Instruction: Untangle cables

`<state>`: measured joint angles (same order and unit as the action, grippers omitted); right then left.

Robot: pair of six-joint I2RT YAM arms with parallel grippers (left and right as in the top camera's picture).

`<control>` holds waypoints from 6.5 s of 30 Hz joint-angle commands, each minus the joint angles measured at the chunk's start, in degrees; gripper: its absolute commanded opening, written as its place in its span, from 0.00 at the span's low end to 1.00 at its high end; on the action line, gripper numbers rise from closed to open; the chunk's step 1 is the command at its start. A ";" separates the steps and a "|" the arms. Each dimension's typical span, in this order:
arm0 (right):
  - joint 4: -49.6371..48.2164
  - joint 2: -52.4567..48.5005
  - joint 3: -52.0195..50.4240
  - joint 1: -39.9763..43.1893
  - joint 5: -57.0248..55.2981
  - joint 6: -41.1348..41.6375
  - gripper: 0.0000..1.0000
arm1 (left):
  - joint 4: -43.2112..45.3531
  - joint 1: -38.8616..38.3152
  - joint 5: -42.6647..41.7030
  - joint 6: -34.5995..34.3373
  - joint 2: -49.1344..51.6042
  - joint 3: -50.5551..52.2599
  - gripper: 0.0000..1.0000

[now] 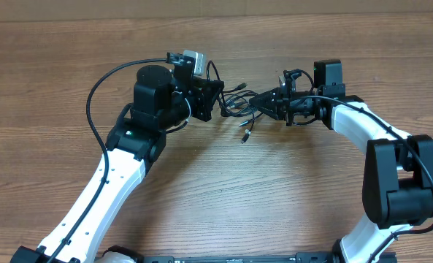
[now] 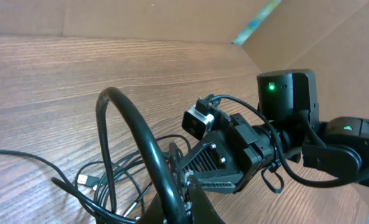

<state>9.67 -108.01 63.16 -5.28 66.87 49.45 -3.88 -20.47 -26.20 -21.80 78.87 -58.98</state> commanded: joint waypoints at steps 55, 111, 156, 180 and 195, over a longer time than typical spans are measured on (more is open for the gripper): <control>-16.09 0.20 -0.09 0.09 -3.45 25.77 0.04 | -27.41 5.66 2.12 -1.66 9.79 -10.25 0.87; -18.58 0.20 -0.09 -1.73 -6.01 44.61 0.04 | 9.64 -15.87 23.61 -7.63 12.70 16.00 0.04; -3.80 0.20 -0.09 -1.75 -10.62 3.45 0.14 | -31.74 7.80 28.59 -3.69 -26.03 15.98 0.56; 40.54 0.31 4.24 -1.73 -42.51 -19.45 0.77 | -38.91 7.80 18.64 1.07 -17.81 9.38 0.52; 57.40 0.31 17.03 -1.99 -45.42 -28.55 0.24 | -44.59 7.26 2.08 1.05 1.88 -4.15 0.49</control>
<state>66.89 -108.03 79.99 -7.16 22.15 21.93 -48.66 -12.99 -16.36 -22.00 76.44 -62.35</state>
